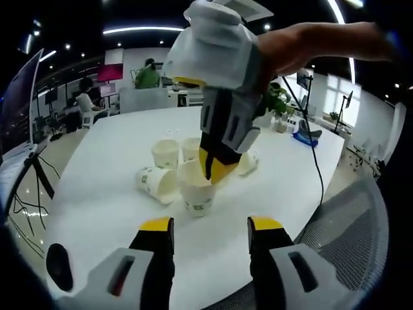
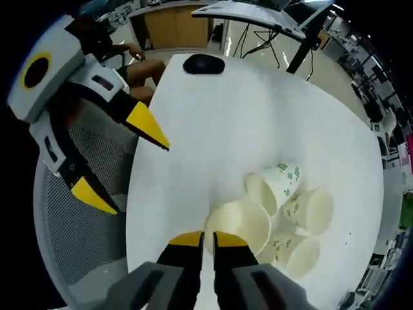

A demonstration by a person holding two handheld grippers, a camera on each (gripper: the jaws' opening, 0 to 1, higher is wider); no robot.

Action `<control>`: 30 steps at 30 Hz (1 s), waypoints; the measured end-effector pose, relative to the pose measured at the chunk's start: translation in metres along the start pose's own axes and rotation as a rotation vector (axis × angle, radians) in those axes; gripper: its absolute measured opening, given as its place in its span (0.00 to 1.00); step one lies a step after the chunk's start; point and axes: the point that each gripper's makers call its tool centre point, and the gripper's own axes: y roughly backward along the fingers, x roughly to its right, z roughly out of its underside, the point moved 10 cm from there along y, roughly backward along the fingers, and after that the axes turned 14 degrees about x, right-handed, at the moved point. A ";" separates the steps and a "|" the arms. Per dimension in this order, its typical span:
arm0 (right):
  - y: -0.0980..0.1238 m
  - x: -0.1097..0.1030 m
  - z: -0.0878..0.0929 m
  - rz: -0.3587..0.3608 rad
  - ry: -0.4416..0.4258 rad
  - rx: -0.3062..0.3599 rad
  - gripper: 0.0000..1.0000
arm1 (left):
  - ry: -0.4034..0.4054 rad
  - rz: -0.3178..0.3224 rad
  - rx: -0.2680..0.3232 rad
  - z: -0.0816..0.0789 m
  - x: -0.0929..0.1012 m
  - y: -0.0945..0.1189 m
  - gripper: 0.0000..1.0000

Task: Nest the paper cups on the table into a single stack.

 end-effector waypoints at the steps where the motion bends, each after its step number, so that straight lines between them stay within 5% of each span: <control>1: 0.001 0.001 0.000 0.003 -0.007 0.009 0.04 | 0.000 0.000 0.000 0.000 0.000 0.000 0.44; 11: 0.025 0.008 0.010 0.040 -0.203 0.171 0.15 | -0.001 0.000 -0.002 0.005 -0.005 -0.003 0.45; 21: 0.046 0.015 0.026 0.136 -0.442 0.462 0.22 | -0.011 0.006 -0.013 0.011 -0.007 -0.005 0.45; 30: 0.053 0.014 0.046 0.233 -0.581 0.599 0.25 | -0.010 -0.003 -0.006 0.010 -0.008 -0.004 0.45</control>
